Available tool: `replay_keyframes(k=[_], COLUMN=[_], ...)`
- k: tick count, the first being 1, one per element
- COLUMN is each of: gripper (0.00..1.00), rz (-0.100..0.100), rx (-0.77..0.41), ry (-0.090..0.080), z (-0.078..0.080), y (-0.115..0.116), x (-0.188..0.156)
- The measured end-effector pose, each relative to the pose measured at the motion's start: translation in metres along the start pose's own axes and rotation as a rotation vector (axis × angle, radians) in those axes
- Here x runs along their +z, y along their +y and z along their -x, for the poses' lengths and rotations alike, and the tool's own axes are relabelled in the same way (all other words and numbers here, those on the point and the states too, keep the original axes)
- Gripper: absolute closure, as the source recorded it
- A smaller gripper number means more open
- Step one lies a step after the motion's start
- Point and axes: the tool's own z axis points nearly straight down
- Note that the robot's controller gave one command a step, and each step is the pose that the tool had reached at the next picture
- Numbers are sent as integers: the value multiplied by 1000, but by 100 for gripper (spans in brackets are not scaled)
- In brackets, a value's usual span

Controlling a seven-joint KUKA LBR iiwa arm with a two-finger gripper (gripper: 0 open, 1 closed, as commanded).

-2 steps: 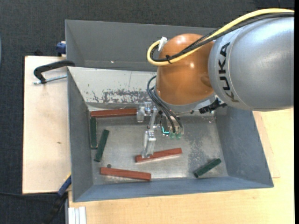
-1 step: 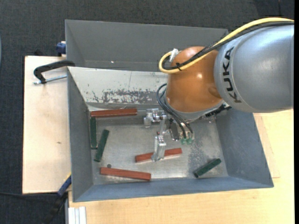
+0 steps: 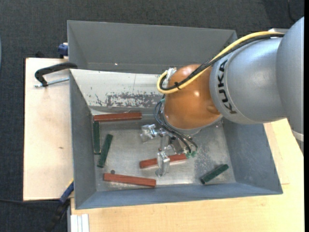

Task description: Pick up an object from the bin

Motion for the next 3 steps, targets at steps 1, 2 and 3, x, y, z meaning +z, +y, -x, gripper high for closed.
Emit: replay_keyframes(k=[1,2,3], gripper=[100,100,100], rz=[1,2,-1], rx=[-76,-76,-88], ry=[2,2,-12], z=[-29,-29,-11], y=[-53,-53,-40], x=[43,43,-129])
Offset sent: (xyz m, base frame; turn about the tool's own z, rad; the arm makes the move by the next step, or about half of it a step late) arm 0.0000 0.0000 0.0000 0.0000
